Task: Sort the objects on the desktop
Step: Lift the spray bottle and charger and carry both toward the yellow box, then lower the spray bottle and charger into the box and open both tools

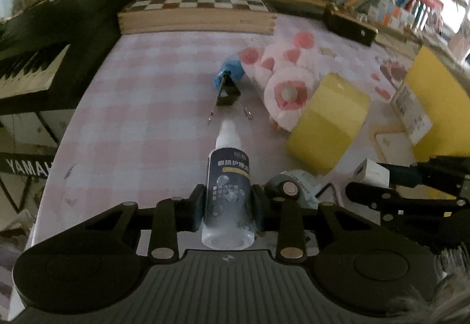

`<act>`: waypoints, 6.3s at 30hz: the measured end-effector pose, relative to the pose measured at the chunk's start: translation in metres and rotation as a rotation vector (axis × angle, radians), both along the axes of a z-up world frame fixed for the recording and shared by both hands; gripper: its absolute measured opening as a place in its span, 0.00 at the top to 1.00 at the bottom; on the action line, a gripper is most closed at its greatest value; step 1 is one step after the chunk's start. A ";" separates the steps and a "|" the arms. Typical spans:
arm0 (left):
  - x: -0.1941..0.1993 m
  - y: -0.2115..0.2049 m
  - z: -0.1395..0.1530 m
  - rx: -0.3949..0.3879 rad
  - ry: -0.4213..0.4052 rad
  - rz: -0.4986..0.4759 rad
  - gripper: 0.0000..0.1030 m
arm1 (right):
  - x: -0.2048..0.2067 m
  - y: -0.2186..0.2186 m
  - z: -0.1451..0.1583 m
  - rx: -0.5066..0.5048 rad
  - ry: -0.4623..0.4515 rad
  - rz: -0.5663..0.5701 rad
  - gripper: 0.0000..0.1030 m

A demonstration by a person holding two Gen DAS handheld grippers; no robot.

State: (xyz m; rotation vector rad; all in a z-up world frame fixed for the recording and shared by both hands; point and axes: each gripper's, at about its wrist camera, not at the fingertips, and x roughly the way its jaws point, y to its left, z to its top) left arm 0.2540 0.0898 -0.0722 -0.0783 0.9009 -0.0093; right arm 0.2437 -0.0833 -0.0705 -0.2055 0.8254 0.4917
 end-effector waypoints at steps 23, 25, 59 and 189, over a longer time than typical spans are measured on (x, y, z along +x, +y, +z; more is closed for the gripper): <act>-0.112 -0.006 0.081 -0.210 -0.196 0.014 0.71 | -0.073 -0.035 0.072 0.124 -0.107 -0.049 0.65; -0.124 -0.011 0.085 -0.220 -0.206 -0.005 0.71 | -0.086 -0.039 0.074 0.126 -0.104 -0.058 0.65; -0.236 -0.111 0.081 -0.327 -0.152 -0.421 0.71 | -0.249 -0.140 0.071 0.121 -0.096 -0.459 0.65; 0.035 -0.315 0.101 0.066 -0.237 -0.341 0.25 | 0.065 -0.264 0.073 -0.128 -0.078 0.091 0.46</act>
